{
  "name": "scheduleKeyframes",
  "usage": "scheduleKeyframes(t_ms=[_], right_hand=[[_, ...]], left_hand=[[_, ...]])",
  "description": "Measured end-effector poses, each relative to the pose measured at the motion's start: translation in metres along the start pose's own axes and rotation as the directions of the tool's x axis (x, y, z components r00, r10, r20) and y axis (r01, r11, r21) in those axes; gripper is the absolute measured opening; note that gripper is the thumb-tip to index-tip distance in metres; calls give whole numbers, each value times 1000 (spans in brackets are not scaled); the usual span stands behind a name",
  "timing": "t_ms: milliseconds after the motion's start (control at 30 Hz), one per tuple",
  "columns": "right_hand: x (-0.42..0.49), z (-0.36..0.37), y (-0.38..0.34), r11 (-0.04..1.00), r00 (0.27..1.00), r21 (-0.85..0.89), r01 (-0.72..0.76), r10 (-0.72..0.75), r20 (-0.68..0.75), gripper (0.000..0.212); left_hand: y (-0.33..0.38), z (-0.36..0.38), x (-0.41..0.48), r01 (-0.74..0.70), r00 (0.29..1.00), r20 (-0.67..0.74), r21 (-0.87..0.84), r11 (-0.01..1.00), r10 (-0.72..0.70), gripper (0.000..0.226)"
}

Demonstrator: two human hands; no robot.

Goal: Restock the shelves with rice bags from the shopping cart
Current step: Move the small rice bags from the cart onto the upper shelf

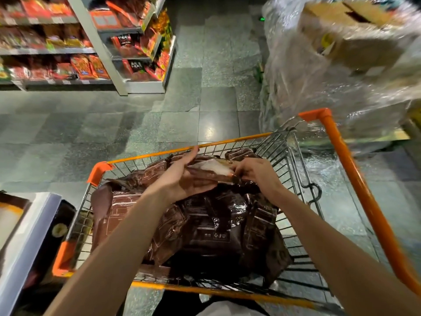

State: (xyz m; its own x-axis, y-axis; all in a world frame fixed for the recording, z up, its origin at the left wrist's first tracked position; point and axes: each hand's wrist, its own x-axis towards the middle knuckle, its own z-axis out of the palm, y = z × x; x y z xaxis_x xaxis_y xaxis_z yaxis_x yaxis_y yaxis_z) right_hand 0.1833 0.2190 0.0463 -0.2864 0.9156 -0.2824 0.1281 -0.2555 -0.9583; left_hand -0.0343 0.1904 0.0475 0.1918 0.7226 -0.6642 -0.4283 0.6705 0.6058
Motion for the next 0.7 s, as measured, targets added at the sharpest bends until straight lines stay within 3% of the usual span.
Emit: scheduleKeyframes(t_ms=[67,167,267,333,467,567,633,700], right_hand=[[-1,2,5,999,1000,-18,27,-27,-15,25],[2,4,14,981,986,-172,90,-112,-124,30],[10,-5,31,950,934,-307,54,-157,-321,39],[20,-17,40,930,921,-368,-21,-125,-369,43],[55,-32,51,793,947,-582,-182,-19,-322,45],[82,-39,54,678,942,-670,-303,104,-320,70],[98,-39,55,668,908,-624,-406,215,-360,91],[105,-37,58,720,879,-524,-455,271,-391,88]], left_hand=[[-8,0,2,-32,999,-32,138,990,37,50],[-29,-15,13,-63,997,-33,233,971,72,84],[-52,-23,17,-37,990,-123,255,966,70,54],[-64,-25,21,-20,984,-166,227,974,59,40],[-69,-25,28,-29,975,-203,263,964,84,24],[-73,-27,34,-40,965,-234,320,947,119,23],[-75,-32,38,-34,965,-234,325,945,116,23],[-76,-34,40,-21,968,-232,315,949,99,26]])
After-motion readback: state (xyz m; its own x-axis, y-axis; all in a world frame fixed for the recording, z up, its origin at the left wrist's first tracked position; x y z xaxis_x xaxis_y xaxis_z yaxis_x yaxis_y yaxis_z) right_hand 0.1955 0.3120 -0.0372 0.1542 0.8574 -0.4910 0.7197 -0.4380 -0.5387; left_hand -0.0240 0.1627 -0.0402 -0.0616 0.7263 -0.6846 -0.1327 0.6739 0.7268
